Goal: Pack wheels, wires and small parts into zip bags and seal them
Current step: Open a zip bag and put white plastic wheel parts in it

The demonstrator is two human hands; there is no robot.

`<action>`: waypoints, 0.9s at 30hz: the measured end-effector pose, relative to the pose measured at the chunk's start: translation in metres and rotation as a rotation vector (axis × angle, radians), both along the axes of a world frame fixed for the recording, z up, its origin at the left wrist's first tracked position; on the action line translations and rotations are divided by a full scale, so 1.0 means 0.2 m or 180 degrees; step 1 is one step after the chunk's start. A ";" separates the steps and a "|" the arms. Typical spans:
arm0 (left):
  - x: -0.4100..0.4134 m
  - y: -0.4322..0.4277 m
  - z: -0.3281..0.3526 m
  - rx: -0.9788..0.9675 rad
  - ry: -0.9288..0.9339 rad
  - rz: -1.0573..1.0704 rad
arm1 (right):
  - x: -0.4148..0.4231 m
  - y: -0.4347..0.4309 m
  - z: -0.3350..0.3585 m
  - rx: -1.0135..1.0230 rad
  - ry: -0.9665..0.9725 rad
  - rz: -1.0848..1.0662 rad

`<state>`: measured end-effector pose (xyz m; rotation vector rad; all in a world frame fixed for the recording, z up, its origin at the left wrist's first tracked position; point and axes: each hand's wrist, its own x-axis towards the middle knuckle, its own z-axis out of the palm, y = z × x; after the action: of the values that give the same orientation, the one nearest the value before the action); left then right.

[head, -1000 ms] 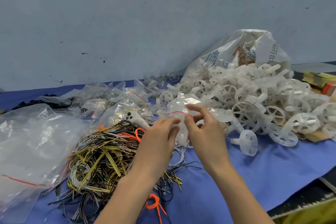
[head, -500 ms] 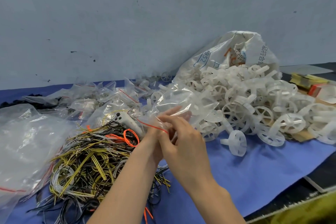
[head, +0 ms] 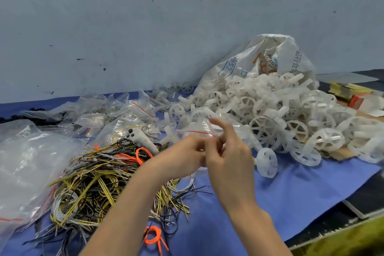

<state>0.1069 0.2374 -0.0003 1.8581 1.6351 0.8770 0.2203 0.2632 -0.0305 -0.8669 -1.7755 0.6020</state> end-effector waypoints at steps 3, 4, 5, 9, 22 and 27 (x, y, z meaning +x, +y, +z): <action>-0.08 -0.12 0.13 0.0188 -0.0904 0.0157 | 0.04 0.01 0.08 0.0031 0.0296 -0.0004; -0.11 -0.16 0.18 0.0544 -0.1095 0.0293 | 0.06 0.01 0.12 0.0021 0.0436 -0.0005; -0.14 -0.19 0.21 0.0935 -0.1302 0.0487 | 0.07 0.02 0.15 -0.0005 0.0593 -0.0005; -0.23 -0.16 0.13 0.1063 -0.1885 0.1457 | 0.15 0.06 0.25 -0.0066 0.0973 -0.0120; -0.02 0.25 -0.45 -0.0130 0.1521 0.1858 | 0.20 0.17 0.24 0.0054 0.0918 -0.0505; 0.00 0.27 -0.43 -0.0112 0.1158 0.2129 | 0.18 0.17 0.19 0.0072 0.0740 -0.0344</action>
<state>0.1071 0.2908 -0.0869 1.5098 2.5587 0.7715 0.2560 0.2975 0.0072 -0.8365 -1.5137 0.5862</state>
